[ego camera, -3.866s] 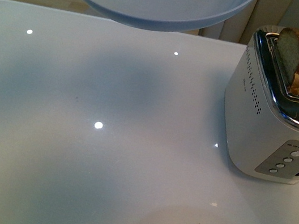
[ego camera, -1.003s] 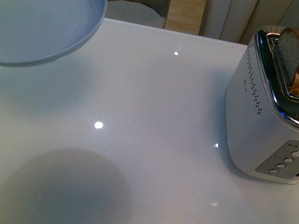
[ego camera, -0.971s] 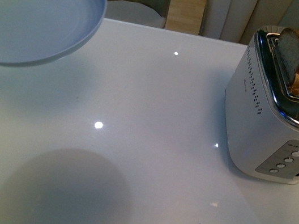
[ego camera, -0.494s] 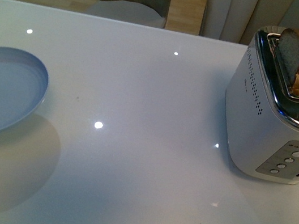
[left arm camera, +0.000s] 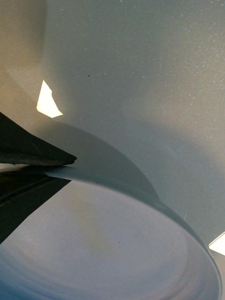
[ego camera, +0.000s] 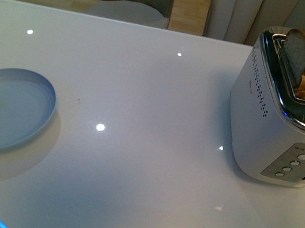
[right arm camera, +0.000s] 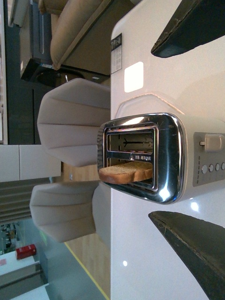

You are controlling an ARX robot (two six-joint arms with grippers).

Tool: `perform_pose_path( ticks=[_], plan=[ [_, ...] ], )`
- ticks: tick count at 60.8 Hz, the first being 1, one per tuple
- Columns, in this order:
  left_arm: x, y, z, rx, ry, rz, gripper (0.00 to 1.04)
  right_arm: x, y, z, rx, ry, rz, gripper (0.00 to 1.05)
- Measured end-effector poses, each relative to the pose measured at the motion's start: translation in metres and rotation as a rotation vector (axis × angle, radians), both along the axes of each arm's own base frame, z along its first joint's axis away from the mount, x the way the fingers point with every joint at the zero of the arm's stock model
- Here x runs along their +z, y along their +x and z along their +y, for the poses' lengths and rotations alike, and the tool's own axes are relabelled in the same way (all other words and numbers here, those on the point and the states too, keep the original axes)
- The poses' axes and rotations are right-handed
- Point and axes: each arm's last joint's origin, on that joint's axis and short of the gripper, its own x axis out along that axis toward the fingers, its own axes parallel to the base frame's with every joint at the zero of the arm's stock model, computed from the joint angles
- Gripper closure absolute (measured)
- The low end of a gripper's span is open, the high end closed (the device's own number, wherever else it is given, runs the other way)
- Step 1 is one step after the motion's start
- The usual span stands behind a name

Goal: Left arm holds plate, right arm toasts bread

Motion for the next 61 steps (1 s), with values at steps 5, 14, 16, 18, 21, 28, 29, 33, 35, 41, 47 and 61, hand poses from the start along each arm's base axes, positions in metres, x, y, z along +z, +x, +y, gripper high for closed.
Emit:
perform_pose_path(
  ticks=[5, 14, 16, 18, 21, 28, 29, 33, 35, 41, 47, 61],
  plan=[
    [-0.004, 0.002, 0.002, 0.001, -0.002, 0.001, 1.02, 0.0, 0.0, 0.0, 0.0, 0.0, 0.0, 0.09],
    [-0.01, 0.004, 0.005, 0.005, -0.004, 0.005, 1.02, 0.0, 0.0, 0.0, 0.0, 0.0, 0.0, 0.09],
    [-0.011, 0.004, 0.005, 0.006, -0.003, 0.008, 1.02, 0.0, 0.0, 0.0, 0.0, 0.0, 0.0, 0.09],
    [-0.013, 0.004, 0.006, 0.008, -0.004, 0.01, 1.02, 0.0, 0.0, 0.0, 0.0, 0.0, 0.0, 0.09],
    [-0.014, 0.005, 0.006, 0.007, -0.005, 0.011, 1.02, 0.0, 0.0, 0.0, 0.0, 0.0, 0.0, 0.09],
    [-0.014, 0.005, 0.006, 0.007, -0.003, 0.01, 1.02, 0.0, 0.0, 0.0, 0.0, 0.0, 0.0, 0.09],
    [-0.014, 0.005, 0.006, 0.007, -0.004, 0.01, 1.02, 0.0, 0.0, 0.0, 0.0, 0.0, 0.0, 0.09],
    [-0.014, 0.005, 0.006, 0.006, -0.006, 0.009, 1.02, 0.0, 0.0, 0.0, 0.0, 0.0, 0.0, 0.09],
    [-0.014, 0.005, 0.006, 0.006, -0.007, 0.008, 1.0, 0.0, 0.0, 0.0, 0.0, 0.0, 0.0, 0.09],
    [-0.014, 0.006, 0.006, 0.002, -0.007, 0.0, 0.84, 0.0, 0.0, 0.0, 0.0, 0.0, 0.0, 0.09],
    [-0.012, 0.007, 0.005, -0.004, -0.009, -0.013, 0.68, 0.0, 0.0, 0.0, 0.0, 0.0, 0.0, 0.09],
    [0.044, 0.015, -0.003, -0.038, 0.018, -0.165, 0.15, 0.0, 0.0, 0.0, 0.0, 0.0, 0.0, 0.09]
  ],
)
